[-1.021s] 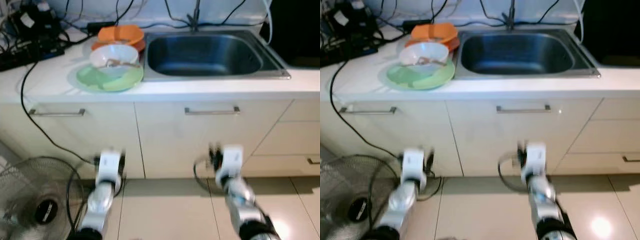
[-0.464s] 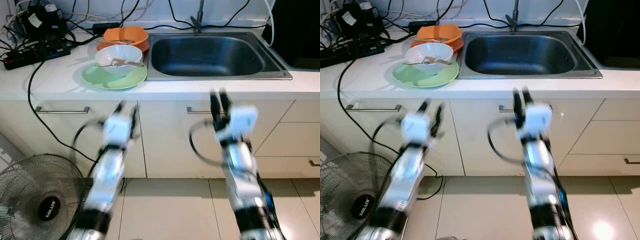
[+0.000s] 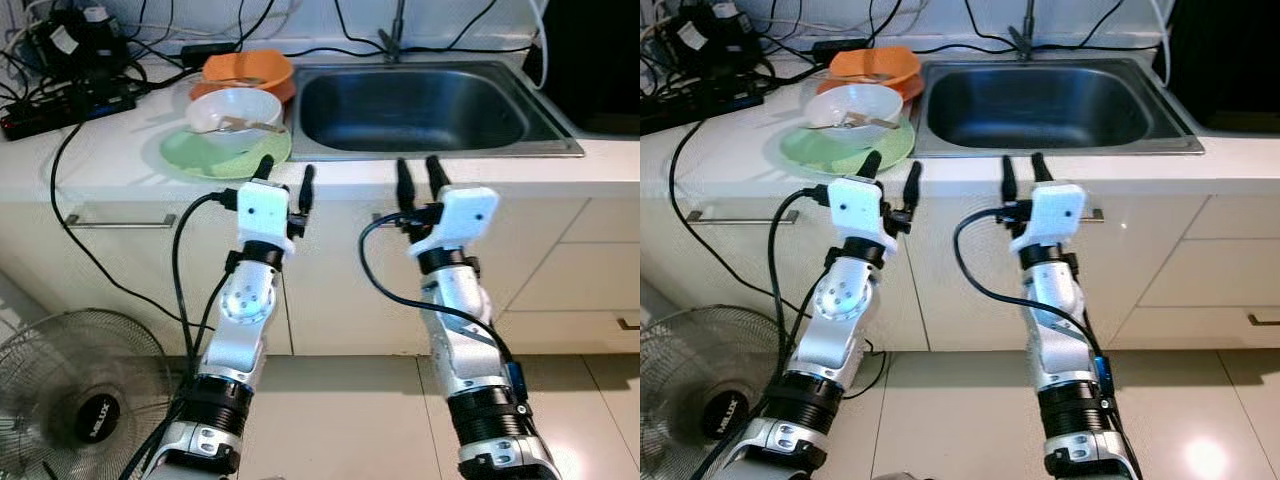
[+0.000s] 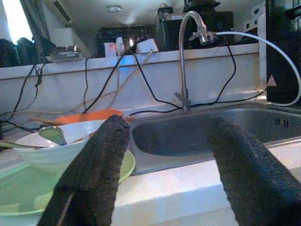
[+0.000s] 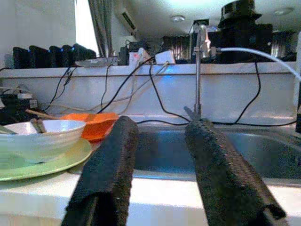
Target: Kitchen organization
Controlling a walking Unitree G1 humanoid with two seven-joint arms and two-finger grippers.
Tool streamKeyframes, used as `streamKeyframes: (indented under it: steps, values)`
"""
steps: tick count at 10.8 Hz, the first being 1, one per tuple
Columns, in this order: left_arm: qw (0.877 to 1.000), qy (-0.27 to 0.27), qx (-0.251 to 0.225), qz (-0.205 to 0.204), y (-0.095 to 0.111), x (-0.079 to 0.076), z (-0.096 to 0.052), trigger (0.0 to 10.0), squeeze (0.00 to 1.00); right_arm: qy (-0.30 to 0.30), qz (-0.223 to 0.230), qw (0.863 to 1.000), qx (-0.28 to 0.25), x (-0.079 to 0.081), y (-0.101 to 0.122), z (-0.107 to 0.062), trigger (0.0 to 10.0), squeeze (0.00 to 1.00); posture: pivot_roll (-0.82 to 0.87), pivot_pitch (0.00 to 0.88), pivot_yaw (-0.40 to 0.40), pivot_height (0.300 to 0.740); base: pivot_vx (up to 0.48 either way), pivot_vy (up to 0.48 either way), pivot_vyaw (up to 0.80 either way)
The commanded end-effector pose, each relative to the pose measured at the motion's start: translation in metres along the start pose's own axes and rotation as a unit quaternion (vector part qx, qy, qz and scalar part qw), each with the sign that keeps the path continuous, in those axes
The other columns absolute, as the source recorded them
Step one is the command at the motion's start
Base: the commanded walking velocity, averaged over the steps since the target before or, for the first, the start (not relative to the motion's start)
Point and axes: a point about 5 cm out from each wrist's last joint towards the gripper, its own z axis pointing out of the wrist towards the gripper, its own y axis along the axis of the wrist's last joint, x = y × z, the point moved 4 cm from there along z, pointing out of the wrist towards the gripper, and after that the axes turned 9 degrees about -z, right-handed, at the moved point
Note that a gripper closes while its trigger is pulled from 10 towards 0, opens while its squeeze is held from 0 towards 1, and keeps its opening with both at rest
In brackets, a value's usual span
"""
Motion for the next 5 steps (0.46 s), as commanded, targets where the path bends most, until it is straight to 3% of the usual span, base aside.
streamKeyframes:
  steps: [1, 5]
  values:
    - [1.0, -0.005, 0.0, 0.007, 0.005, -0.0023, 0.0053, 10.0, 1.0, 0.007, 0.004, 1.0, -0.007, 0.0033, 0.0053, 0.005, 10.0, 1.0, 0.06, 0.0, 0.06, 0.74, 0.0, 0.0, 0.0]
    - [1.0, -0.003, 0.0, 0.016, 0.0093, 0.0005, 0.0077, 10.0, 1.0, 0.005, 0.021, 1.0, -0.009, 0.0048, 0.0083, 0.0099, 10.0, 1.0, 0.07, 0.0, 0.052, 0.74, 0.0, 0.0, 0.0]
